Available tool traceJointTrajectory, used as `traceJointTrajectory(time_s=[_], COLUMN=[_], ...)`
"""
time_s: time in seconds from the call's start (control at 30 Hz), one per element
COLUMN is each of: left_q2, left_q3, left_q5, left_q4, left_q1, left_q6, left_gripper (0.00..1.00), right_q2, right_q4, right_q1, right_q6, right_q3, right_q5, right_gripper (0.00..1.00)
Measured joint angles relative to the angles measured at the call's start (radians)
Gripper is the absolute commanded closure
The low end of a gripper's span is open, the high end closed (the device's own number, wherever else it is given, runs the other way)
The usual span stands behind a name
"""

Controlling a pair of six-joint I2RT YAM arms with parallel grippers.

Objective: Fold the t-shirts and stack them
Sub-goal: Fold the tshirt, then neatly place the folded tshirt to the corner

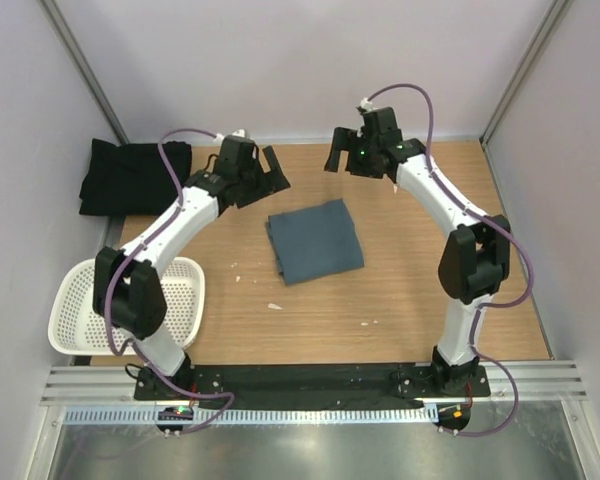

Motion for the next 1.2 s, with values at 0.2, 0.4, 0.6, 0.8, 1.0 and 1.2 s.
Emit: traceJointTrajectory(time_s=[0.2,0.4,0.6,0.8,1.0,1.2], left_q2=[-0.157,-0.120,-0.068,0.003,0.023,0.066], left_q3=[-0.279,-0.440,-0.451,-0.478,-0.492,-0.486], left_q5=[-0.060,-0.052,-0.040,0.001,0.005,0.031], left_q4=[0.011,0.018,0.121,0.208,0.242,0.293], left_q1=[-0.095,-0.098,-0.097,-0.097,-0.097,-0.094], left_q6=[-0.172,-0.252,-0.270,-0.288,-0.291,-0.253], left_gripper=[0.06,0.07,0.13,0.18,0.56,1.00], right_q2=[-0.134,-0.252,-0.359,-0.460,-0.525,-0.574], right_q4=[-0.034,-0.068,-0.093,-0.117,-0.152,-0.183], right_q1=[-0.037,-0.066,-0.065,-0.065,-0.065,-0.065], right_q6=[0.005,0.013,0.033,0.062,0.088,0.119], right_q3=[-0.170,-0.426,-0.530,-0.581,-0.609,-0.637], right_q5=[0.057,0.137,0.186,0.252,0.309,0.338], right_gripper=[0.00,0.00,0.00,0.00,0.00,0.00])
